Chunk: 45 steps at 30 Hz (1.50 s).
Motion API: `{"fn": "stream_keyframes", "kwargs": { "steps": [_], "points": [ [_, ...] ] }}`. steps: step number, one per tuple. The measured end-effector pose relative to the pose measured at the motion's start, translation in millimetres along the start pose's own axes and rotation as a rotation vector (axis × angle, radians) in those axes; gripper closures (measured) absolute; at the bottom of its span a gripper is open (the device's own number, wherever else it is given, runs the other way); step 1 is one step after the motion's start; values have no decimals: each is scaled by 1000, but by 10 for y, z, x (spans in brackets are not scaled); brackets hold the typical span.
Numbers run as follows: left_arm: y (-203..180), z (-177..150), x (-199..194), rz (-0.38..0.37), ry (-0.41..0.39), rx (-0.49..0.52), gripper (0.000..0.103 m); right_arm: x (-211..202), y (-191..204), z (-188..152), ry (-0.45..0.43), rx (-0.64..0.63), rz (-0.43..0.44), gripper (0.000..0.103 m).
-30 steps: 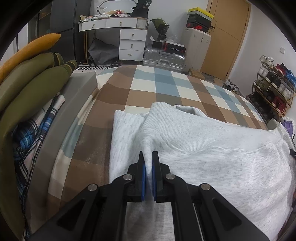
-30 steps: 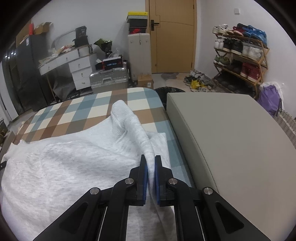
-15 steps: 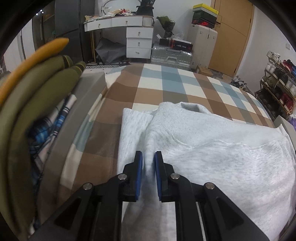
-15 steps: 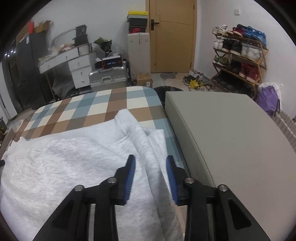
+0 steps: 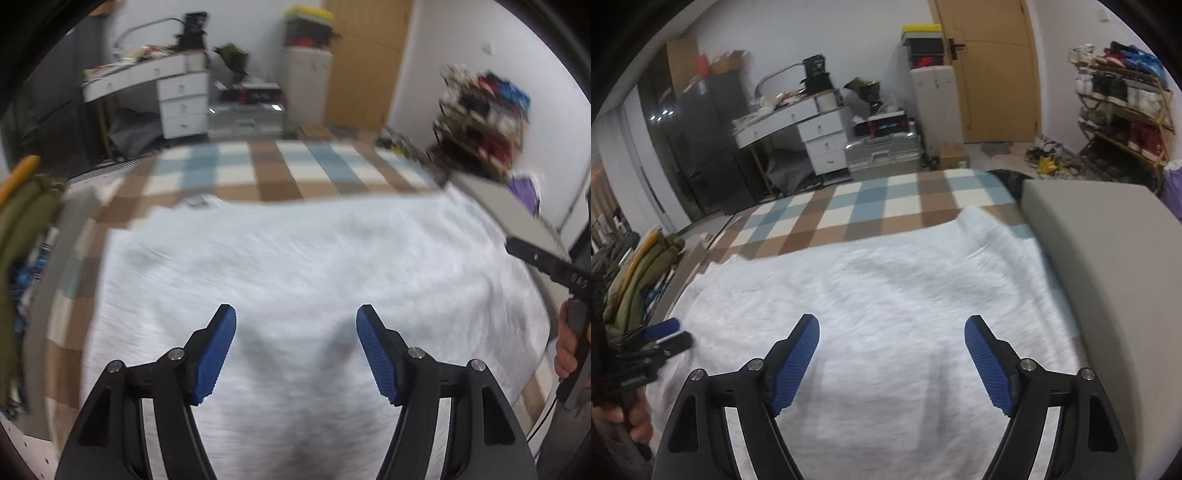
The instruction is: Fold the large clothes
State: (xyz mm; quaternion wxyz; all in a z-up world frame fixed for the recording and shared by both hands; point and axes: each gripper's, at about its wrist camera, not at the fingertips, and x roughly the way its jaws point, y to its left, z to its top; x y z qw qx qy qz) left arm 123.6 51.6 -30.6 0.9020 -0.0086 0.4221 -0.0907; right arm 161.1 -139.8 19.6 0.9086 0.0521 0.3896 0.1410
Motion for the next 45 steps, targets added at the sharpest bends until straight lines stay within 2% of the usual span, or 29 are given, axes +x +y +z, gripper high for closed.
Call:
{"fn": "stream_keyframes", "kwargs": {
  "steps": [2,4,5,8,11,14,17,18,21,22,24,26,27,29,31,32,33,34,37,38,40,43,45],
  "points": [
    [-39,-86,240,26,57,15,39,146,204,-110,50,-55,33,22],
    [-9,-128,275,24,16,26,39,298,371,-214,98,-110,51,19],
    [11,-120,274,16,18,26,39,362,433,-256,108,-150,34,13],
    [60,-96,282,-11,22,29,39,510,469,-341,136,-257,-84,12],
    [40,-125,245,-26,8,47,39,501,156,-362,153,-187,-136,13],
    [10,-165,190,-46,-3,43,39,383,-124,-364,158,-97,-126,13],
    [-40,-171,93,-25,-7,23,39,205,-14,-353,119,-131,-205,13],
    [-75,-182,19,-28,-14,29,39,114,101,-358,100,-159,-194,13],
    [-244,-269,-301,-121,-71,100,39,-120,490,-400,44,-226,-62,13],
    [-303,-303,-367,-130,-81,122,39,-151,648,-435,36,-252,-16,13],
    [-400,-403,-352,-131,-55,173,36,-51,905,-531,57,-301,42,13],
    [-389,-512,-190,-94,-11,185,36,189,1047,-692,120,-359,30,14],
    [-360,-560,-123,-105,-4,171,36,291,1042,-759,131,-373,-1,14],
    [-336,-600,-138,-117,-34,169,36,249,898,-825,91,-359,-19,14],
    [-336,-584,-134,-115,-37,158,36,185,632,-815,86,-321,-105,14],
    [-332,-570,-128,-117,-36,154,35,154,453,-813,100,-272,-95,13],
    [-342,-561,-112,-118,-37,156,35,113,268,-827,120,-202,-39,14],
    [-347,-554,-108,-114,-38,158,34,55,114,-844,125,-149,-32,14],
    [-326,-532,-124,-117,-38,148,34,-61,-136,-939,87,-181,-360,14],
    [-321,-539,-155,-119,-37,142,34,-83,-275,-939,94,-156,-394,14],
    [-290,-568,-255,-106,-49,134,34,-173,-489,-943,98,-48,-331,13],
    [-149,-645,-428,-38,-72,125,34,-204,-521,-957,98,-48,-366,13],
    [57,-725,-446,-7,-44,67,27,-219,-476,-950,87,-47,-368,13]
  ]
}}
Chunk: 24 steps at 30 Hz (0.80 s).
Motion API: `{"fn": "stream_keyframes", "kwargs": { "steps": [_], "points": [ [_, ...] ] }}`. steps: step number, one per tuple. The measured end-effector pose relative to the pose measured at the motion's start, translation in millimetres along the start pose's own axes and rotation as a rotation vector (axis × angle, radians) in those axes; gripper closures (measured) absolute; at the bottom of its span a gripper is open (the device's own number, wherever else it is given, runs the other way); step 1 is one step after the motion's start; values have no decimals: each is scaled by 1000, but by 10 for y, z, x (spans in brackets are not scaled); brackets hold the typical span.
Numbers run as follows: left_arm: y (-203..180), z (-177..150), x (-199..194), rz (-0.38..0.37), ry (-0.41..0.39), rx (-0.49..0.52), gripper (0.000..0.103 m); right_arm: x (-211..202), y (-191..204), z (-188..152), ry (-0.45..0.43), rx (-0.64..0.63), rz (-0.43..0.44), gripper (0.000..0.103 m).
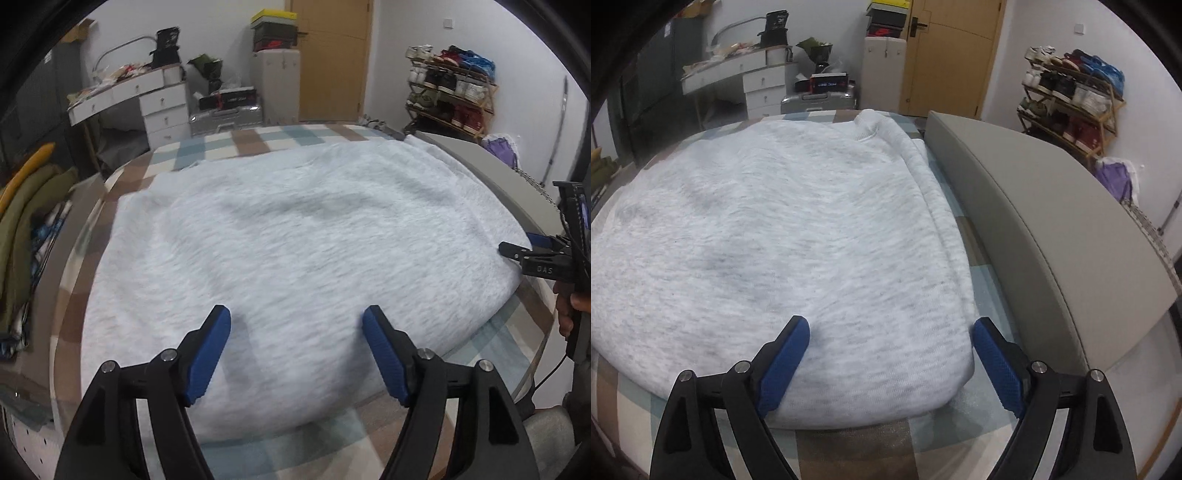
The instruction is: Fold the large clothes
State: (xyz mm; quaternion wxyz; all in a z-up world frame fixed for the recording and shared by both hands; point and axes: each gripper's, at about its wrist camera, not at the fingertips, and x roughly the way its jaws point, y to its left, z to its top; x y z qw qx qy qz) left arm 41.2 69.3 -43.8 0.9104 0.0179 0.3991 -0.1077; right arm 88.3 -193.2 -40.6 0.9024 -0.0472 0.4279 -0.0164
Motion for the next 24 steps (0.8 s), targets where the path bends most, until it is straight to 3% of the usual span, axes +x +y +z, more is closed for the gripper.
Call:
{"fn": "stream_keyframes", "kwargs": {
  "steps": [2,5,7,11,14,17,22,24],
  "points": [
    [182,-123,-32,37,14,-64,27,-101,84,-8,-23,6,24,11],
    [394,-288,-129,231,37,-127,27,-253,222,121,-87,19,78,11],
    [598,-401,-249,254,31,-229,27,-364,312,182,-135,32,136,11],
    [876,-593,-413,155,6,-464,27,-460,477,287,-200,15,215,11],
    [988,-719,-360,-19,0,-633,29,-552,541,299,-261,0,253,12],
    [996,-714,-181,-140,1,-729,30,-553,547,299,-264,-24,249,12],
    [991,-514,-7,-185,-28,-751,30,-518,491,197,-239,-7,261,12],
    [1002,-469,45,-162,-45,-774,39,-480,508,176,-217,-4,276,12]
  ]
}}
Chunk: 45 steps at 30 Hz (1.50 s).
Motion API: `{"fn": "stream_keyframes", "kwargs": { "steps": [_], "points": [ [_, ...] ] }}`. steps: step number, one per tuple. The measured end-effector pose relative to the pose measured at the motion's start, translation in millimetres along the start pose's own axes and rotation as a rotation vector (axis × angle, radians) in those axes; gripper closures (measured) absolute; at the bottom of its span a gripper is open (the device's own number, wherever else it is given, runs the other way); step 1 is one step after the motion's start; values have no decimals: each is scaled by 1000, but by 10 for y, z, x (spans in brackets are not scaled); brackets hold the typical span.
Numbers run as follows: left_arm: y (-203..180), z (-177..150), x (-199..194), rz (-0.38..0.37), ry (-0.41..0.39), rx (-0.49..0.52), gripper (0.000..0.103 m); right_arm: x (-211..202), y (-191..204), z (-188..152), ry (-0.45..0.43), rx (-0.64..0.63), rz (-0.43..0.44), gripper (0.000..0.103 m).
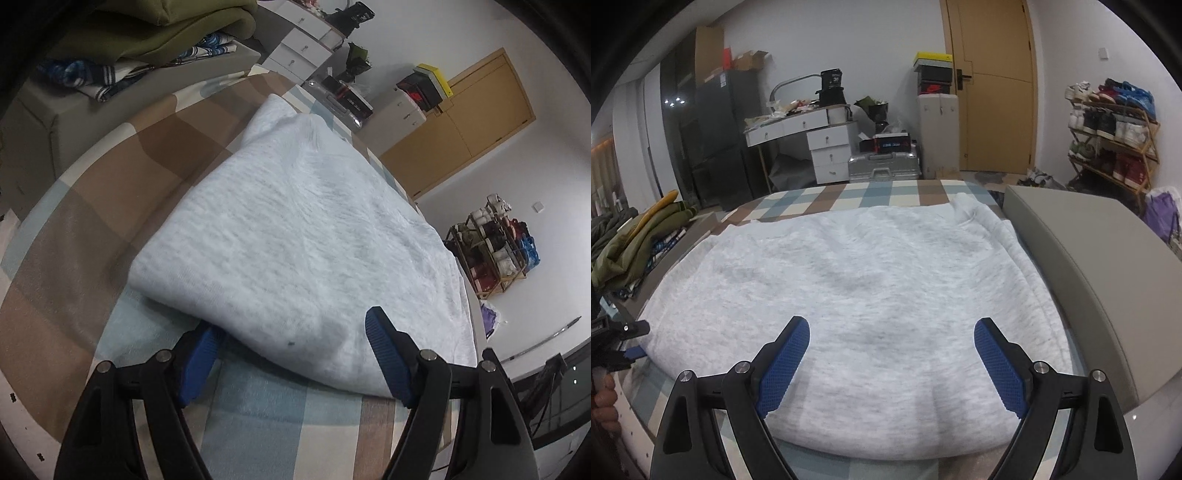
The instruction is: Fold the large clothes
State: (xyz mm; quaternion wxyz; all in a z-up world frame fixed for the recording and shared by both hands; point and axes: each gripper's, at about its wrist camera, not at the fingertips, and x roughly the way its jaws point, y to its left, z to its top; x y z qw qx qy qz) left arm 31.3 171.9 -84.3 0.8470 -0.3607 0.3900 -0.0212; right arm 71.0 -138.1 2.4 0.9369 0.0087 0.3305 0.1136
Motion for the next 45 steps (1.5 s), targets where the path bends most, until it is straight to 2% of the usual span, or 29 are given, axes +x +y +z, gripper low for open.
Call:
{"fn": "stream_keyframes", "kwargs": {
  "steps": [2,4,8,15,17,20,22,25,27,28,29,30,31,32,33,35,36,38,40,43,45],
  "points": [
    [71,2,11,35,-34,-72,85,47,91,-34,32,-17,27,12],
    [141,-9,-23,13,-80,-118,92,91,252,-66,62,-61,62,11],
    [-16,-50,-156,52,-158,-10,96,158,728,-137,109,-198,160,11],
    [-4,77,-213,1,-183,5,98,206,1609,-247,120,-401,271,10],
    [-25,104,-236,-9,-196,17,101,229,1873,-311,117,-490,278,9],
    [-82,146,-238,-26,-197,39,101,365,2162,-439,119,-606,191,7],
    [-105,163,-223,-25,-195,53,101,456,2278,-491,115,-664,144,4],
    [-103,172,-229,-40,-193,61,101,578,2394,-518,105,-724,79,3],
    [-102,179,-232,-50,-188,63,101,667,2443,-517,90,-757,34,7],
    [-95,186,-227,-53,-180,66,101,699,2457,-516,79,-776,8,23],
    [-89,191,-218,-53,-165,71,101,712,2457,-499,73,-778,10,37],
    [-81,194,-214,-47,-149,73,100,706,2432,-460,76,-755,39,43],
    [-63,200,-212,-42,-128,65,95,687,2397,-411,71,-725,72,55],
    [-34,204,-208,-51,-102,50,84,669,2370,-366,64,-693,96,63],
    [-5,200,-204,-76,-74,31,79,647,2340,-329,61,-664,116,65],
    [55,165,-210,-146,-33,-7,52,653,2266,-253,65,-597,152,68],
    [74,133,-212,-178,-20,-18,47,654,2248,-239,69,-584,163,68],
    [72,70,-199,-239,5,-19,44,645,2225,-229,67,-576,174,68],
    [58,-2,-87,-298,71,-39,43,622,2200,-239,79,-553,187,68],
    [43,-80,116,-389,150,-125,43,590,2168,-261,90,-538,213,68],
    [11,-105,208,-420,166,-162,43,519,2169,-311,104,-530,235,68]
  ]
}}
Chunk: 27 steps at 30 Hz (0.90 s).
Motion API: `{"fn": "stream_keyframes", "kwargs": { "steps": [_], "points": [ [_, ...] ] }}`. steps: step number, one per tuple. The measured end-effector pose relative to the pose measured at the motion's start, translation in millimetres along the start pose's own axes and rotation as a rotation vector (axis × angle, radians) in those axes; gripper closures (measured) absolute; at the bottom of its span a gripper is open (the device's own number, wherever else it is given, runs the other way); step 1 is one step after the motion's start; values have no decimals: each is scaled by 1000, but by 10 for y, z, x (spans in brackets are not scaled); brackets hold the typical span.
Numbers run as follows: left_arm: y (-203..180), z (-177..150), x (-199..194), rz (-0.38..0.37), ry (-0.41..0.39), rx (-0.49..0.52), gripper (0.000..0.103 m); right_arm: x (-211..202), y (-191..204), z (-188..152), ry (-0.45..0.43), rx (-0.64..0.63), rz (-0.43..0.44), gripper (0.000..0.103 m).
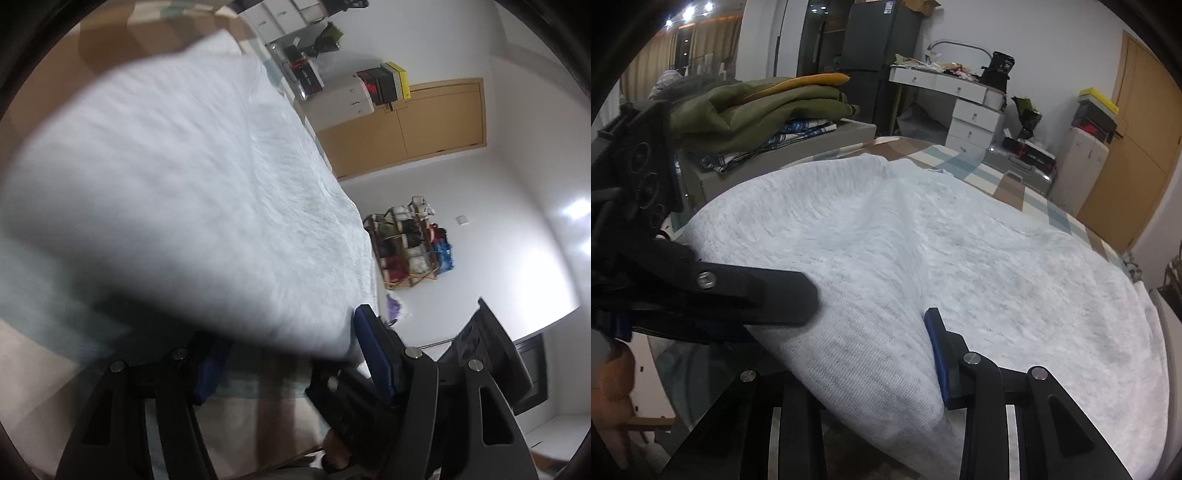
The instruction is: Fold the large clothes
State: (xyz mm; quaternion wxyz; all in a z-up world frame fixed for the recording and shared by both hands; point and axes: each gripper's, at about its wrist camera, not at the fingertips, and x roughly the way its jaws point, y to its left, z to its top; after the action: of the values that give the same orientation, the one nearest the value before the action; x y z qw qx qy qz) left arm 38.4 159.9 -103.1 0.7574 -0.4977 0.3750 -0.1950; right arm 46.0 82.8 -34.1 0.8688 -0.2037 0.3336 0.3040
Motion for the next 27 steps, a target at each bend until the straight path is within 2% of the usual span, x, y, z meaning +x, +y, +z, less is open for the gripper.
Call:
{"fn": "stream_keyframes", "kwargs": {
  "steps": [2,5,6,8,9,11,13,16,18,19,21,22,24,26,27],
  "points": [
    [-44,-2,35,-4,-24,8,43,-77,20,-50,0,18,54,68],
    [-154,-10,-1,39,-89,43,44,-184,46,-114,-10,46,133,68],
    [-186,-21,-5,53,-103,53,46,-207,44,-126,-18,52,138,67],
    [-248,-27,-5,98,-124,95,63,-224,21,-121,-14,47,159,60],
    [-300,-42,-16,122,-130,128,67,-249,-12,-120,-14,49,179,59],
    [-351,-25,-13,163,-144,177,77,-337,-100,-150,-8,49,239,48],
    [-398,-22,-12,194,-150,214,79,-468,-232,-221,-16,66,294,42],
    [-411,-14,36,249,-163,266,81,-699,-487,-371,-34,125,345,40],
    [-372,-20,29,272,-171,291,81,-864,-711,-463,-74,204,338,37],
    [-362,-17,40,278,-172,300,81,-903,-831,-486,-94,260,310,33],
    [-384,-33,60,295,-179,329,81,-845,-999,-492,-91,361,214,34],
    [-396,-35,68,304,-184,345,81,-748,-1054,-474,-69,408,167,43],
    [-428,-42,83,320,-191,378,81,-548,-1051,-433,-41,460,154,57],
    [-486,-46,90,333,-198,413,81,-269,-925,-435,35,471,127,63],
    [-521,-53,94,341,-197,438,82,-167,-877,-472,58,486,117,63]
  ]
}}
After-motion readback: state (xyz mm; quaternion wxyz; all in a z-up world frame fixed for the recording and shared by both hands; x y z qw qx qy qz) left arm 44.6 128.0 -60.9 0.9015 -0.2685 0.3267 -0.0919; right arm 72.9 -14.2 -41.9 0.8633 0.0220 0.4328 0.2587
